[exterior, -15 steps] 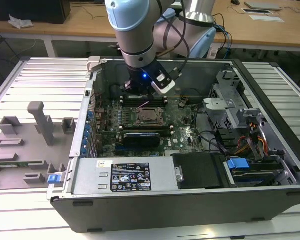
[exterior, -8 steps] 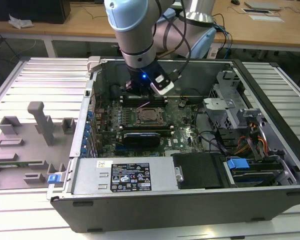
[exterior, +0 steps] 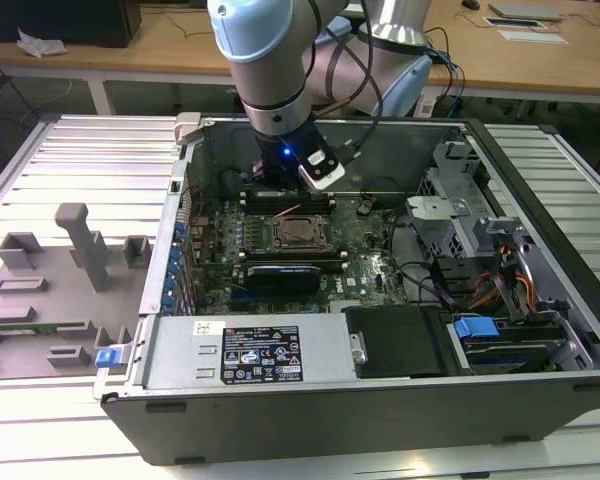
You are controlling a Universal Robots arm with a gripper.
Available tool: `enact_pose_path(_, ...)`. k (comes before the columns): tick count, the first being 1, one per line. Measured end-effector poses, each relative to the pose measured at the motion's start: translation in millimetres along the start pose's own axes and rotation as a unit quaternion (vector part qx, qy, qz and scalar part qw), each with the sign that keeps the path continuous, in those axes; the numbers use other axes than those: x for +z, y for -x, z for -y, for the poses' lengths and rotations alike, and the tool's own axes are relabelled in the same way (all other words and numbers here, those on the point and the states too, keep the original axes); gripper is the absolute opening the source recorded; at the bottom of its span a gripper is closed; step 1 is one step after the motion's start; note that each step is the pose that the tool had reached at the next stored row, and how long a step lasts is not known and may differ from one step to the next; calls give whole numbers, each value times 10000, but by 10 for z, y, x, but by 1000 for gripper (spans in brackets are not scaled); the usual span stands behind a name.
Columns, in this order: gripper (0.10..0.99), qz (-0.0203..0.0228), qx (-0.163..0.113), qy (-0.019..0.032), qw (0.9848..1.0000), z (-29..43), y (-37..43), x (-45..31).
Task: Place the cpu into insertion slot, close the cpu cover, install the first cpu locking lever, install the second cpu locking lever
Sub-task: 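Install the first cpu locking lever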
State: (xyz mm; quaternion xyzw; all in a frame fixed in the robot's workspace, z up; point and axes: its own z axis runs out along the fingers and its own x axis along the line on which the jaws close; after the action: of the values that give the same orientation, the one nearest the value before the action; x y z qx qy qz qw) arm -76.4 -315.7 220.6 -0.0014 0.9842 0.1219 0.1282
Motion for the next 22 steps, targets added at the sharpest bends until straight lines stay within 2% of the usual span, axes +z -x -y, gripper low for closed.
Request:
enact_pose_path(6, 106, 40, 156, -42, 9999, -10, -34, 2)
enact_pose_path(10, 106, 50, 197, -41, 9998, -12, -42, 21)
enact_pose_path(22, 106, 64, 252, -49, 9997, 22, -79, 156)
